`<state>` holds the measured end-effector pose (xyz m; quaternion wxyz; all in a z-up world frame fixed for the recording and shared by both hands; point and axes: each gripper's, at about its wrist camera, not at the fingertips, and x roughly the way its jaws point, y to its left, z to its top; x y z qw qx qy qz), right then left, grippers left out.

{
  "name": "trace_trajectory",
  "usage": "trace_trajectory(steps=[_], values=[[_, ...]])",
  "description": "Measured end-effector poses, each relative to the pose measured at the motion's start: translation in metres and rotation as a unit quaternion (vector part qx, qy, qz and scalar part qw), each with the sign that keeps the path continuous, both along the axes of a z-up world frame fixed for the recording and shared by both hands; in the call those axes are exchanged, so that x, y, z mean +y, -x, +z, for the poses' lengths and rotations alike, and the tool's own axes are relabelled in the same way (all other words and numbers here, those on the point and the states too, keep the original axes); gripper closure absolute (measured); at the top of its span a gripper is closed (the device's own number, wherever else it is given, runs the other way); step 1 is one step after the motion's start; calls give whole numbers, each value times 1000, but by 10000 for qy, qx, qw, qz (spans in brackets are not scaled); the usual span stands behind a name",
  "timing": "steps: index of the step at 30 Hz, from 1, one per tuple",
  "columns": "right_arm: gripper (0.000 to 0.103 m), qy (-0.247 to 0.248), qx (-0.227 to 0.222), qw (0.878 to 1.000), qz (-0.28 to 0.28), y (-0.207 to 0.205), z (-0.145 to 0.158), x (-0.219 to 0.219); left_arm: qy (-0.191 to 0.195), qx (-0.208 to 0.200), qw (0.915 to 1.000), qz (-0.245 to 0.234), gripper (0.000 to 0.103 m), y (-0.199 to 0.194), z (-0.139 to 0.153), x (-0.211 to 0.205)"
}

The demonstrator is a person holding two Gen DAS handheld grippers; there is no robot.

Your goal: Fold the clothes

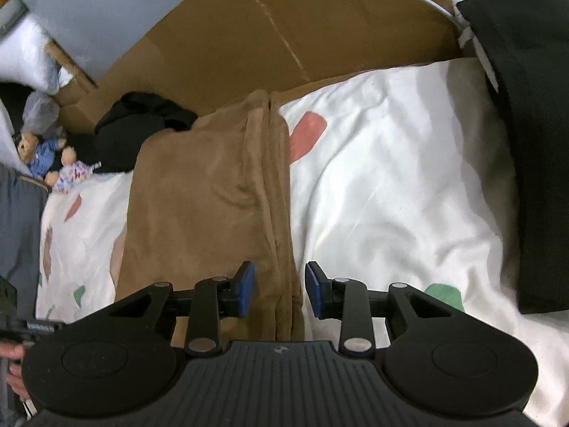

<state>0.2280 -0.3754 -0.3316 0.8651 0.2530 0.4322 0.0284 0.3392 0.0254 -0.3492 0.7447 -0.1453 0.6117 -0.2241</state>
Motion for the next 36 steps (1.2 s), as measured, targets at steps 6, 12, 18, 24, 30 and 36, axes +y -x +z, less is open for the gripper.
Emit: trace_trajectory(steps=[6, 12, 18, 24, 30, 36], values=[[63, -60, 150, 9998, 151, -5, -6, 5, 128, 99, 9998, -99, 69, -3, -8, -5], [63, -174, 411, 9983, 378, -9, -20, 12, 150, 126, 9997, -176, 67, -7, -14, -11], [73, -41, 464, 9974, 550, -12, -28, 17, 152, 77, 9997, -201, 85, -5, -17, -14], [88, -209, 478, 9966, 643, -9, -31, 16, 87, 69, 9995, -309, 93, -4, -10, -12], [93, -382, 425, 9964, 626, -3, -23, 12, 301, 53, 9993, -224, 94, -2, 2, -1], [95, -503, 424, 9956, 668, 5, -13, 15, 450, 48, 9988, -195, 95, 4, 11, 9]])
